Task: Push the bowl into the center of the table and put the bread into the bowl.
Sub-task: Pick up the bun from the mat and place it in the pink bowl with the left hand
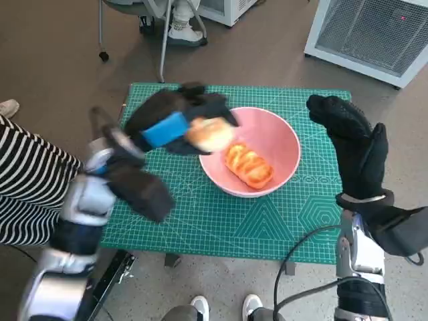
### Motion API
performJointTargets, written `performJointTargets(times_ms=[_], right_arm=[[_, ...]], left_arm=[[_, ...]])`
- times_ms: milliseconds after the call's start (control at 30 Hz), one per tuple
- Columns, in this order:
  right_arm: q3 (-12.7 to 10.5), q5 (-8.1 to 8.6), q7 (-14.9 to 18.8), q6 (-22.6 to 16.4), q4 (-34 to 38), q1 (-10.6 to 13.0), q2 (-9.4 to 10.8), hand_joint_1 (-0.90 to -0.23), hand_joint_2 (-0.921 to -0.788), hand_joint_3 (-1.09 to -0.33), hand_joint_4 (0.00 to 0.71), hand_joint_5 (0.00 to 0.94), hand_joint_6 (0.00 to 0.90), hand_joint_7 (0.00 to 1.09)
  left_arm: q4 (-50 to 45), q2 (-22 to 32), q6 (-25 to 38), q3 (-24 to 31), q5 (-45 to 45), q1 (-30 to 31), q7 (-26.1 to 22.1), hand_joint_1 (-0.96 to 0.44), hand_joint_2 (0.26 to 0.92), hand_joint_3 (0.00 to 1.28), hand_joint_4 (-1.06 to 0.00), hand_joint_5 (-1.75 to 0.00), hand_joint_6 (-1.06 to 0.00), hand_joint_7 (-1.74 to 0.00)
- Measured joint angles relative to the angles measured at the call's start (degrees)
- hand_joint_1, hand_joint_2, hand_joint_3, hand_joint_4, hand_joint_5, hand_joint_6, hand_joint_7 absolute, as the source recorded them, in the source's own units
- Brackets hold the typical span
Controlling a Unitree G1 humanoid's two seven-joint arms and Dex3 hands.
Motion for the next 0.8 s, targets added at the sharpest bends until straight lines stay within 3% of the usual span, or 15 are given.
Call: performJointTargets(times_ms=[200,233,267,367,467,633,800], right_arm=[[-0.17,0.13,0.01,0.01,-0.17,0.36,-0.15,-0.775,-0.921,-0.732,0.19,0.001,0.073,0.51],[-0.17,0.13,0.01,0.01,-0.2,0.42,-0.16,-0.776,-0.921,-0.732,0.189,0.0,0.073,0.51],[-0.17,0.13,0.01,0.01,-0.23,0.46,-0.16,-0.776,-0.921,-0.732,0.189,0.0,0.073,0.51],[-0.24,0.13,0.0,0.0,-0.4,0.62,-0.2,-0.775,-0.921,-0.732,0.185,0.0,0.072,0.51],[-0.29,0.13,0.0,-0.02,-0.56,0.77,-0.21,-0.775,-0.921,-0.731,0.183,0.0,0.07,0.51],[-0.37,0.13,-0.02,-0.16,-0.87,0.94,-0.21,-0.772,-0.921,-0.731,0.183,0.0,0.068,0.51],[-0.57,0.12,-0.17,-0.16,-1.25,1.25,-0.21,-0.769,-0.921,-0.732,0.182,0.0,0.068,0.5]], left_arm=[[5.87,-2.57,1.53,-2.9,0.69,-3.8,-2.25,0.0,0.92,0.17,-0.64,-1.23,-0.45,-1.31],[6.71,-2.94,2.06,-3.47,1.21,-4.3,-2.78,-0.13,0.921,0.18,-0.59,-1.02,-0.47,-1.35],[7.3,-3.16,2.54,-3.99,1.62,-4.61,-3.22,-0.17,0.921,0.19,-0.58,-0.91,-0.48,-1.36],[9.0,-3.66,4.24,-5.21,2.33,-5.39,-4.7,-0.08,0.843,0.1,-0.54,-0.33,-0.45,-0.67],[10.43,-4.14,6.88,-6.66,3.57,-6.04,-6.47,-0.07,0.827,0.04,-0.47,-0.11,-0.42,-0.37],[11.57,-4.63,12.19,-8.95,5.51,-6.57,-10.45,-0.09,0.802,0.01,-0.26,-0.02,-0.3,-0.12],[11.53,-4.68,15.67,-9.89,6.07,-6.62,-14.52,-0.16,0.784,0.0,-0.12,0.0,-0.21,-0.04]])
